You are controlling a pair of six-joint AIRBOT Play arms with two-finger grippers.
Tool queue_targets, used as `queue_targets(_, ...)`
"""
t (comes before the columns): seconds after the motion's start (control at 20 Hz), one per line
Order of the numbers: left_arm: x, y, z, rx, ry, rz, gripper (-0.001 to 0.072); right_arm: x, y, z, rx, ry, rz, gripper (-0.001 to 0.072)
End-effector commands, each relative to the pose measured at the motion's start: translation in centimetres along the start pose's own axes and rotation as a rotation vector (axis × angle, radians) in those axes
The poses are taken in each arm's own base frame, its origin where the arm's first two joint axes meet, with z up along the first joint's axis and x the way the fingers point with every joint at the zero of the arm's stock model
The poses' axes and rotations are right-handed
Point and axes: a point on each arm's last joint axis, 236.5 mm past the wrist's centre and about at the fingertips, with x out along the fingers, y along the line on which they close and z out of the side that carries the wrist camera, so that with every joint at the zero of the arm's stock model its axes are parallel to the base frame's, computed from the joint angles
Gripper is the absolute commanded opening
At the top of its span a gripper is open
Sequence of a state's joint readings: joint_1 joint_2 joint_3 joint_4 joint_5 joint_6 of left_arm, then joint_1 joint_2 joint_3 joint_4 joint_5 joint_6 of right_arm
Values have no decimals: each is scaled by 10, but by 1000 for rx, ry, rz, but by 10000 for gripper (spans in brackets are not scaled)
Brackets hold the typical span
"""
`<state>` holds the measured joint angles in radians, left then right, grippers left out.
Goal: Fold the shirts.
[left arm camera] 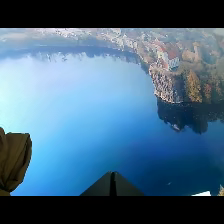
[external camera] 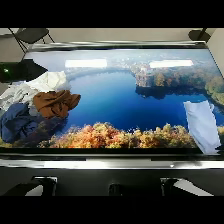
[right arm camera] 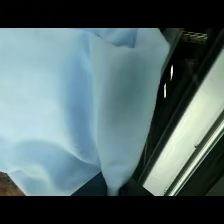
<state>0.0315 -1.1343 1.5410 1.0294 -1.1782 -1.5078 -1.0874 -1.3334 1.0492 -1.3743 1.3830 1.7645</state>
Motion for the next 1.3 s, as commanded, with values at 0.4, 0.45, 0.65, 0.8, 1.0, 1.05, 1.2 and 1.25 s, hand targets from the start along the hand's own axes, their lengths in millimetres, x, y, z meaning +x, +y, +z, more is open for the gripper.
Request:
queue_targets(0.4,0,-1,0,1,0,-1,32,23,-38,-18,28,-34,-110,61)
queue_targets(0.45,0,-1,0,1,0,-1,31,22,-39,-18,27,-36,-113,62)
queue_targets(0.65,0,-1,0,1,1,-1,32,20,-50,-24,18,-12,-161,63)
queue_targets(0.8,0,-1,0,1,0,-2,32,18,-50,-21,4,-23,-163,541)
queue_targets(1.0,-21,-18,22,65,-63,-19,31,-52,-25,26,-114,-184,-133,668)
queue_targets(1.05,-31,-18,35,98,-101,8,30,-90,-9,52,-161,-306,-107,668)
queue_targets(1.2,-55,15,69,238,-175,254,28,-229,88,102,-420,-763,28,669)
queue_targets(1.25,-53,35,78,266,-179,370,28,-272,138,97,-503,-906,107,668)
